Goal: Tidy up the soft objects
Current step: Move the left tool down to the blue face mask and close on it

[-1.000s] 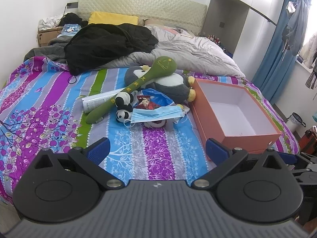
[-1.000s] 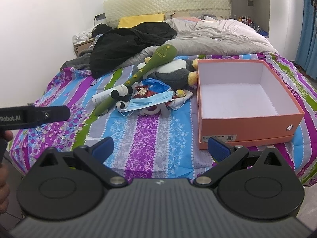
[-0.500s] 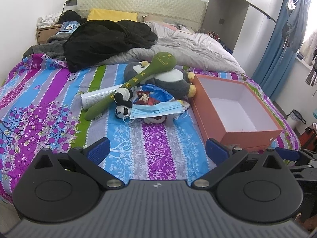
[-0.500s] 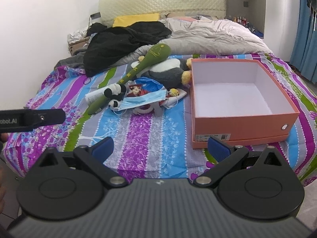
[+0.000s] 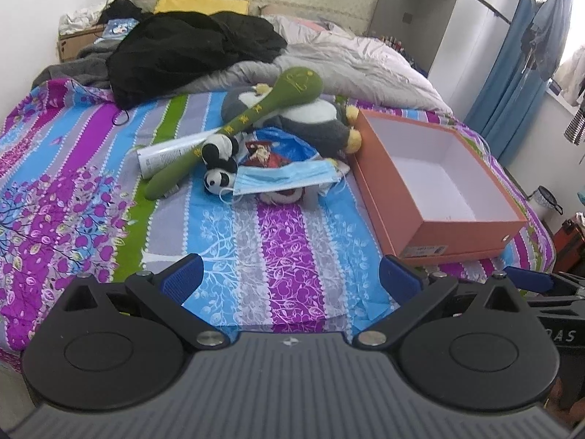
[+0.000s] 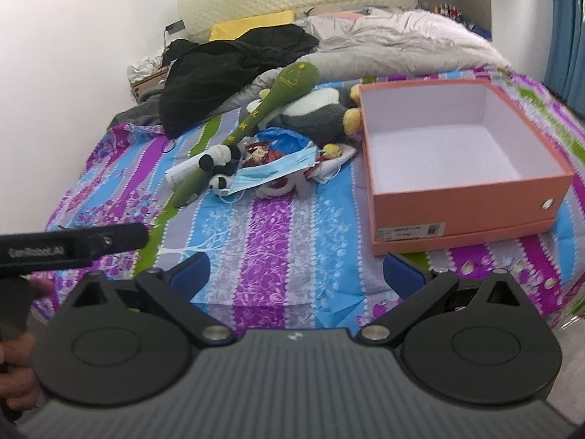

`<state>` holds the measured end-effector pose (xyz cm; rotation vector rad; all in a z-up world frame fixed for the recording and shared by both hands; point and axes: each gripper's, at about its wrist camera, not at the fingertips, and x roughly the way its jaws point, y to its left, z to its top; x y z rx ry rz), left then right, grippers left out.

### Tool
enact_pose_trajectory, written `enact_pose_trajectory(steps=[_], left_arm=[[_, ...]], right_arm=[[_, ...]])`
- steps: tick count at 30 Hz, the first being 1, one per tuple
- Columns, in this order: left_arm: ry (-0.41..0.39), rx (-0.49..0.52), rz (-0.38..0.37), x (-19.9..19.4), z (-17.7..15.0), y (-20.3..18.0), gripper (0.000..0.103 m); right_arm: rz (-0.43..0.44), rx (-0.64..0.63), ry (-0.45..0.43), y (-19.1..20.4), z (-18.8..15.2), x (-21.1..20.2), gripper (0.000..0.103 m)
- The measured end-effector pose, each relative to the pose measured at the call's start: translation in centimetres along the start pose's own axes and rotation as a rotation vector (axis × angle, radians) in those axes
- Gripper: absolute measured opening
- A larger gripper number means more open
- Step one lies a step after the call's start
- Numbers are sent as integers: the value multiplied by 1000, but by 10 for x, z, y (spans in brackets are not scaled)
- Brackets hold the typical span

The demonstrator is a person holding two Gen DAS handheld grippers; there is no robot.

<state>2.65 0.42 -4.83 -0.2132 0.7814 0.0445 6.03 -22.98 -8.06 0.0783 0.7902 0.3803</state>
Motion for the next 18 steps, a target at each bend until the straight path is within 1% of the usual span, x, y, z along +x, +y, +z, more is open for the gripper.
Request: enact_pose_trajectory(steps=[2,4,6,8,10,14,18], left_arm=[[16,-10,-12,8,-1,2,103],[34,-29,-29,17,-1,6,103],[46,-32,-27,25,-1,9,103],[56,-30,-17,33,0,10,103],[67,-31,-15,42,2,13,103],[84,-32,-6,61,6,21,103],[112,-26,2,86,11,28,103]], right_arm=[[-16,-3,10,-1,0,6,102],[-11,-7,15,-1,1,12,96],[-12,-4,18,-3,3,17,95],[-10,-13,17,-2,5,24,83],[-16,-23,19,-1,7,31,77],[6,-16,31,1,12,49,75],[50,12,35,0,19,69,75]])
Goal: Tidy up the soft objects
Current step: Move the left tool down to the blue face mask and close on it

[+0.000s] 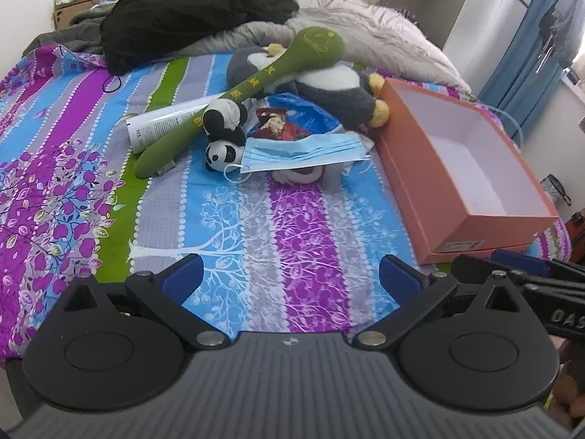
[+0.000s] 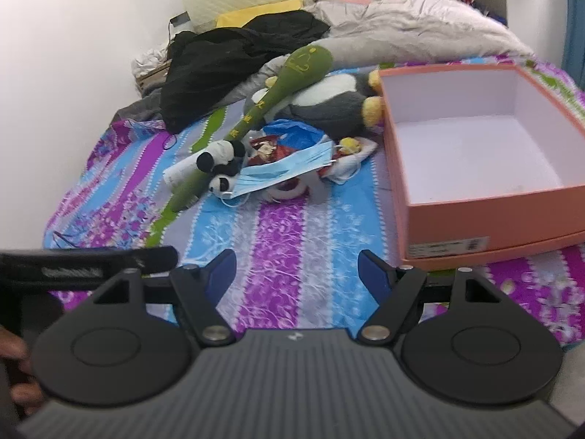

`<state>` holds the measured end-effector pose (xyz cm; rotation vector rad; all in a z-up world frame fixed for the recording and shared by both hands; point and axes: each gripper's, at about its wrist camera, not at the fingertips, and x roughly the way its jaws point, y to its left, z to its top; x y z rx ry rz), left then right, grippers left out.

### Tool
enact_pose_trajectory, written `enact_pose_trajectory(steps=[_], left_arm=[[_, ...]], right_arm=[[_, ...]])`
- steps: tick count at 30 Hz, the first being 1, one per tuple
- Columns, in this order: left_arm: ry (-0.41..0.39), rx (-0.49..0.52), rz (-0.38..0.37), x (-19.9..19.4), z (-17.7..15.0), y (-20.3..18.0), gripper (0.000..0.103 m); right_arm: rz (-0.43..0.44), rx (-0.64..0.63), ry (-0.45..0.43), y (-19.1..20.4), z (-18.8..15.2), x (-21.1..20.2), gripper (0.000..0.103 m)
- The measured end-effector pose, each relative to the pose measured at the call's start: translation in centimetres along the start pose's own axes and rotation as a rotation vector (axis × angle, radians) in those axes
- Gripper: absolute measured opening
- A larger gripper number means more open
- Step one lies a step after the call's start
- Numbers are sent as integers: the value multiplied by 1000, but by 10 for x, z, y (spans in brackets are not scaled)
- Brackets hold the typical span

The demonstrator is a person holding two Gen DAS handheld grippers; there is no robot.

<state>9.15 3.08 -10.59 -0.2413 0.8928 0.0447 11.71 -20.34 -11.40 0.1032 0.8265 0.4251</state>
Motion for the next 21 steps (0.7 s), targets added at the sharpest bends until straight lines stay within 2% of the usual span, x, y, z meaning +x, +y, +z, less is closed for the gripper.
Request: enact_pose_trajectory(steps=[4,6,8,12,15,17,21], left_arm=[[26,4,16,26,10,7,102],[31,15,20,38,14,11,102],[32,36,29,51,18,14,102],[37,75,36,79,27,22,93],[31,124,55,100,33,25,90],[25,158,63,115,37,27,85],[24,182,60,143,45,32,74]], right_arm=[[-14,-45,5,4,11,23,81],[-29,-56,7,4,15,36,81],[-7,-38,23,0,21,51,81],[32,52,40,-10,31,80,81],[27,-10,26,-3,37,102,81],[12,-50,22,-1,41,118,75],[4,-26,51,-8,45,149,68]])
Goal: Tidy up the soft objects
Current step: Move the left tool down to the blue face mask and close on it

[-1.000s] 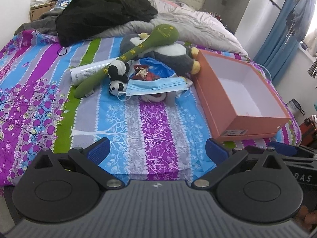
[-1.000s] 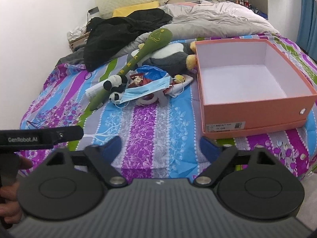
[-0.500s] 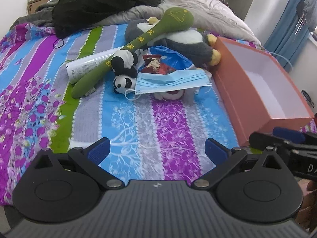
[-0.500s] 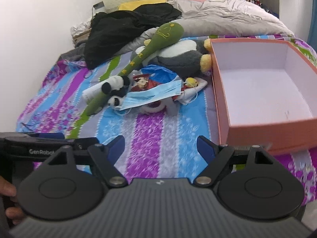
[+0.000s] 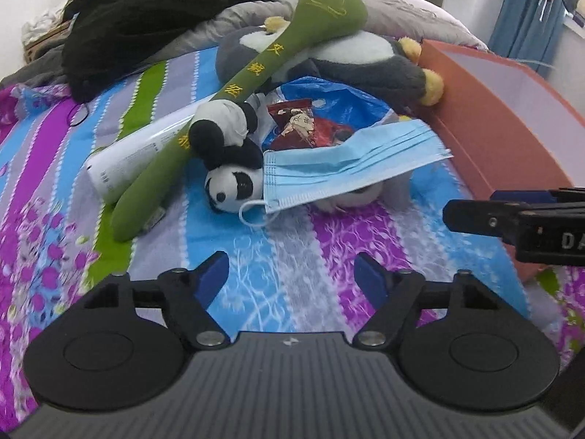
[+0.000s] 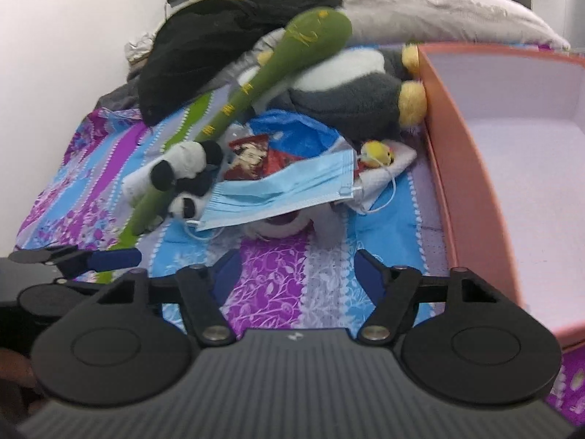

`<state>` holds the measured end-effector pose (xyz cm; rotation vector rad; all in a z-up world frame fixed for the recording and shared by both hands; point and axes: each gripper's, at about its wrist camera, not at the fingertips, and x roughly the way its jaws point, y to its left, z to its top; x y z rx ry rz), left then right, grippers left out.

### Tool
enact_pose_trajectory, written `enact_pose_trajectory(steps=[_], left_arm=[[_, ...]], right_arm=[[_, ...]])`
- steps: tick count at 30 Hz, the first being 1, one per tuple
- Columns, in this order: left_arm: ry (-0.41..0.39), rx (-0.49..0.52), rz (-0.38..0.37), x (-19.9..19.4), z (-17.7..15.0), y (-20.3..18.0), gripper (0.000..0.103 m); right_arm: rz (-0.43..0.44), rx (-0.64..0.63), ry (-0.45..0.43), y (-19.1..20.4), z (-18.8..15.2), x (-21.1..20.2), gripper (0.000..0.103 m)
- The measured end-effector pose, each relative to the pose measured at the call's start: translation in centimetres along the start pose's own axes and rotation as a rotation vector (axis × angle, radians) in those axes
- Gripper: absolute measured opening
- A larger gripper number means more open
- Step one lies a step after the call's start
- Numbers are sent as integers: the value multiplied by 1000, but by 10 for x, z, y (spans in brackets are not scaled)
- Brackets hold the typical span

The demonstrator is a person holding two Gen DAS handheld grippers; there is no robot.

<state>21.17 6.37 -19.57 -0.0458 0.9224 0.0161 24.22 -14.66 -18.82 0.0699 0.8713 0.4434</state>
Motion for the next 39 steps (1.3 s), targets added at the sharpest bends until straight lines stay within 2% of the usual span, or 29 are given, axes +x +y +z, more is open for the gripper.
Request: enact_pose_trajectory(steps=[3,5,8,10,20,23,26,28,30,34,39], left_arm=[[-3,27,-12,18,5,1,67],[-10,45,-14,26,7,1,65],[-37,127,24,37,9,-5,62],[-46,173,46,43,10,-10,60],[-90,296,45,65,22,-22,49],[-98,359,77,72,24,-26,45],[-102,407,81,79,24,-30,34],[-102,413,73,82,25,-31,17],[-102,414,76,85,26,-32,9],[-112,366,55,79,30,-29,6],[-110,274,47,63,33,-23,5]], right_arm=[[-28,-23,11,-3,1,21,66],[-30,-28,16,-7,1,34,61],[-46,-32,20,-12,5,50,55],[-42,-32,21,-14,8,58,54],[-36,-68,28,-16,14,88,51],[-30,-66,30,-19,14,95,47],[-10,-69,25,-20,14,98,43],[-4,-83,23,-18,14,100,37],[-2,-92,19,-17,15,99,32],[-1,-100,10,-17,15,94,26],[4,-105,1,-12,12,78,25]])
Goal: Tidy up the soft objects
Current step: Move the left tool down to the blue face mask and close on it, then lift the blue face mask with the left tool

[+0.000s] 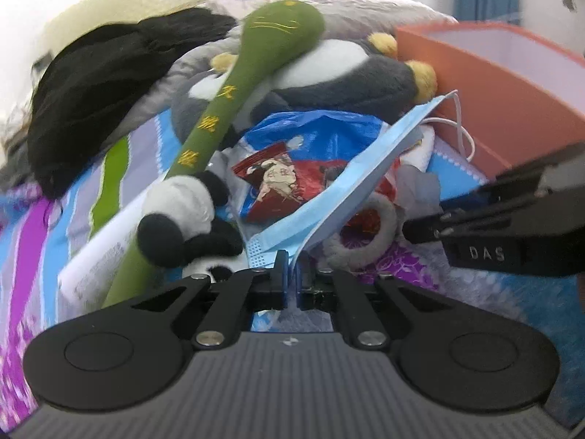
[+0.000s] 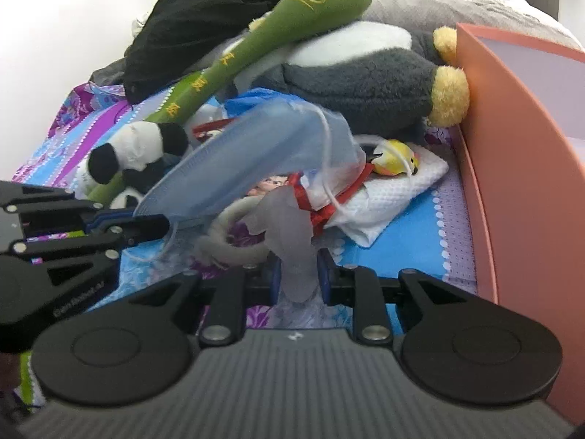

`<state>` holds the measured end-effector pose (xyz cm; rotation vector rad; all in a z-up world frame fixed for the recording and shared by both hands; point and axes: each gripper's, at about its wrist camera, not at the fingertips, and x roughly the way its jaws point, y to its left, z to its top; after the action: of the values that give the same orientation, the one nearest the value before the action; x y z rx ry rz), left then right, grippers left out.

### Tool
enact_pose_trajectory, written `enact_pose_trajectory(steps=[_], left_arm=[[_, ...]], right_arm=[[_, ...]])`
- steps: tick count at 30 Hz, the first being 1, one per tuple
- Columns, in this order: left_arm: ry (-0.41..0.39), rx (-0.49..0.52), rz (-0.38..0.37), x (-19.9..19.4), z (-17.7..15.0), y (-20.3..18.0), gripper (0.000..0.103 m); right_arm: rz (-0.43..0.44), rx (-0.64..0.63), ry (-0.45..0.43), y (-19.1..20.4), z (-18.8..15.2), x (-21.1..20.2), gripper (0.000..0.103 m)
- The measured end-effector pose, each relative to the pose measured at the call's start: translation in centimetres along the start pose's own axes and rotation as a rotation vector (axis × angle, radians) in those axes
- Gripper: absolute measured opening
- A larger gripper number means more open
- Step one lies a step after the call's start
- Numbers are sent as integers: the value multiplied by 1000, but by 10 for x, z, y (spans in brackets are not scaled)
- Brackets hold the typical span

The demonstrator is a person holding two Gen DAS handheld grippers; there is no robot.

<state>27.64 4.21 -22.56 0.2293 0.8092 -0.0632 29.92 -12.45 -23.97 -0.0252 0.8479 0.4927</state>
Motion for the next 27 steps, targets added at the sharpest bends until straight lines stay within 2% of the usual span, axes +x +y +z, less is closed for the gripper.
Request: enact_pose_trajectory(steps=[3,15,23,27], left_arm=[[5,-77,-17,-16,-3,5,4],[60,-282,-25,-77,-31,8,3],[109,-386,-39,-109,-59,8,3],[134,-437,-56,-113,-70,10,3]], right_arm=[[0,-1,-4,4,-2,-13,25],[-6,20,7,15,-22,-68,25],[-6,43,64,18,-48,-91,25],[-22,47,89,18,-54,-93,25]])
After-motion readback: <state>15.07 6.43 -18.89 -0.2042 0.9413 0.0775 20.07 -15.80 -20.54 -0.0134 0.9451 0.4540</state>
